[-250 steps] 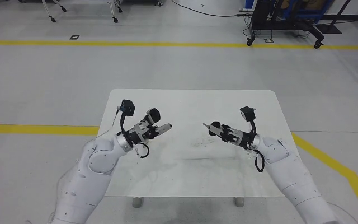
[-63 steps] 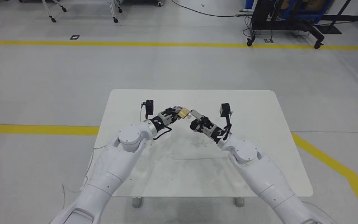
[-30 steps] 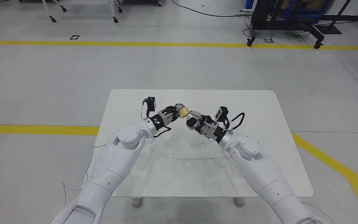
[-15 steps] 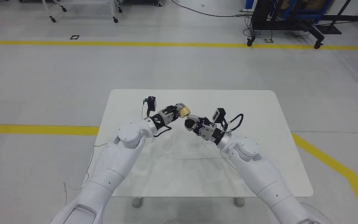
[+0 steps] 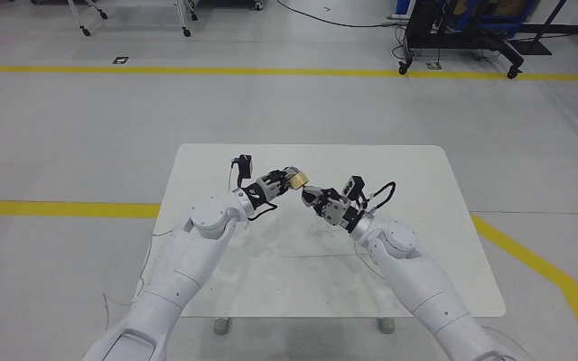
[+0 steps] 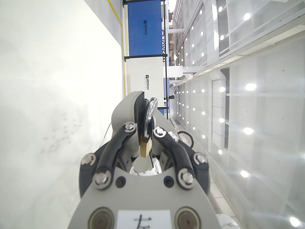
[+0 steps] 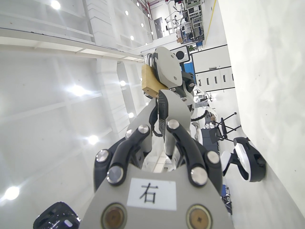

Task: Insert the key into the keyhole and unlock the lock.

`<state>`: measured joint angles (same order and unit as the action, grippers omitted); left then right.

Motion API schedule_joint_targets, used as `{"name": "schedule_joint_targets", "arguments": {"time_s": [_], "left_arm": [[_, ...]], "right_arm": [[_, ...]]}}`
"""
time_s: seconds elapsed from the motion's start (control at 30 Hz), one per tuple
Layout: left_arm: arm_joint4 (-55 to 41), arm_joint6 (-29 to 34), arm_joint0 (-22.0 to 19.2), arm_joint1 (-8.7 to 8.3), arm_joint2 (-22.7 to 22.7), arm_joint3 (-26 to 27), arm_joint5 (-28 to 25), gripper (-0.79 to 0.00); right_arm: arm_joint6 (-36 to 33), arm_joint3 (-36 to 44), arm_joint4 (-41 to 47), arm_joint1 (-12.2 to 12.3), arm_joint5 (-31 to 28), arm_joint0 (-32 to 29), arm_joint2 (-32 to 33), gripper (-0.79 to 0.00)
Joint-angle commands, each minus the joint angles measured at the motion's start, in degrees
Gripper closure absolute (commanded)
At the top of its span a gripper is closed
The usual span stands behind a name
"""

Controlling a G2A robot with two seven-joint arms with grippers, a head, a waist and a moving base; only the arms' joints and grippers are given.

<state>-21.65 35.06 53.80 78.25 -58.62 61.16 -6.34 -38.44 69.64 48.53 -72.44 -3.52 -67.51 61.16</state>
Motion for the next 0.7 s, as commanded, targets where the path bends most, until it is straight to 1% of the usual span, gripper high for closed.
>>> {"name": "schedule_joint_targets", "arguments": {"time_s": [0.0,0.17,0.33,0.47,0.53,0.67], "left_arm": [[0.17,-0.25,0.22,0.00,-0.21,0.28,-0.92,0.000],[1.76,-1.78,1.05,0.03,-0.30,1.08,-3.83,0.000],[2.87,-3.29,1.76,0.07,-0.53,1.66,-6.06,0.000],[4.39,-4.51,2.21,0.06,-0.75,2.36,-7.81,0.000],[4.71,-4.68,2.38,0.07,-0.83,2.57,-8.00,0.000],[4.84,-4.73,2.56,0.10,-1.07,2.84,-8.29,0.000]], "right_arm": [[-0.62,-0.41,2.76,-0.21,1.29,-0.03,0.22,0.000],[-3.90,-2.20,10.32,-0.80,4.92,0.24,0.71,0.000],[-7.59,-4.71,15.88,-1.36,9.13,1.10,0.63,0.000],[-11.31,-7.09,22.30,-1.93,14.17,1.99,0.80,0.000],[-12.00,-7.96,23.73,-2.14,15.40,2.53,0.81,0.000],[-12.83,-8.94,22.70,-2.33,14.95,3.31,0.63,0.000]]}}
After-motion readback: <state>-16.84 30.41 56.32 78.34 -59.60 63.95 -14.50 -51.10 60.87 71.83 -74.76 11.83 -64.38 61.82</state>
